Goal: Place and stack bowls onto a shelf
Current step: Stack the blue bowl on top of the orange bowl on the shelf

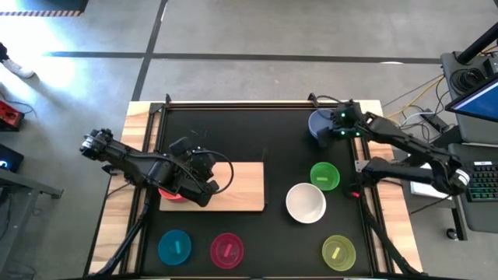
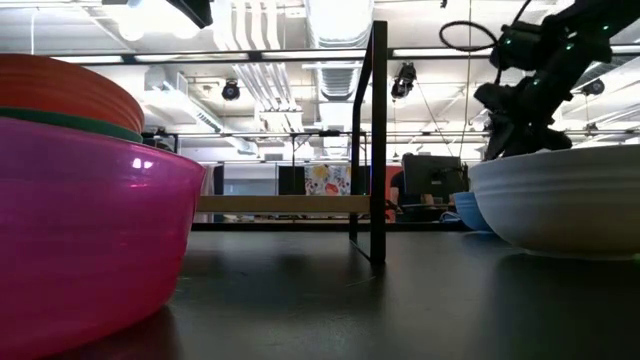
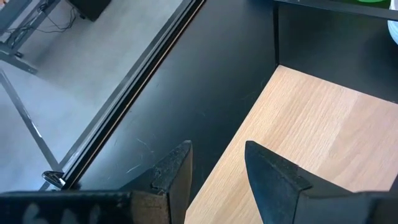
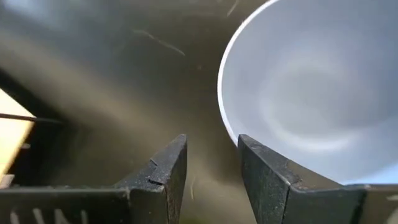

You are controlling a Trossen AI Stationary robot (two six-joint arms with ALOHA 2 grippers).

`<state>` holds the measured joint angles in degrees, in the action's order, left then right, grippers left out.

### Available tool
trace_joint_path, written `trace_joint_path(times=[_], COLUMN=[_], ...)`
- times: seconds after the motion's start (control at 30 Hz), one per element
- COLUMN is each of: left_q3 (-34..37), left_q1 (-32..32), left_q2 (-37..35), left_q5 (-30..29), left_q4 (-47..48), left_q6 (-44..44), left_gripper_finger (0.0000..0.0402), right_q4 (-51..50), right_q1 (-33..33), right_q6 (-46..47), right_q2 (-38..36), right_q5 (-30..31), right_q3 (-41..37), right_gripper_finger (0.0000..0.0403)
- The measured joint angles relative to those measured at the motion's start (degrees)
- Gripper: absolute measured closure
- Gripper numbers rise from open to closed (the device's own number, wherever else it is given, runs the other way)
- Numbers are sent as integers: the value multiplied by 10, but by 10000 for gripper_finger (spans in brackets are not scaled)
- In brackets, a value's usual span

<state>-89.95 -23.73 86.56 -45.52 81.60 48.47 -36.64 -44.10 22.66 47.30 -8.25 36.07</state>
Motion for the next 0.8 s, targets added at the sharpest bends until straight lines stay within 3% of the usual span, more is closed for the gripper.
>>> trace_joint_path(times=[0.27,0.8], left_q3=[0,0], left_q1=[0,0], left_q2=[0,0], left_q5=[0,11], left_q4=[0,10], left_q6=[0,0], left_gripper_finger=[270,270], right_q4=[9,9], right_q1=[44,45], right_q6=[-4,-46], right_q2=[78,241], right_q5=[85,96], right_q3=[20,97], right_gripper_finger=[271,275])
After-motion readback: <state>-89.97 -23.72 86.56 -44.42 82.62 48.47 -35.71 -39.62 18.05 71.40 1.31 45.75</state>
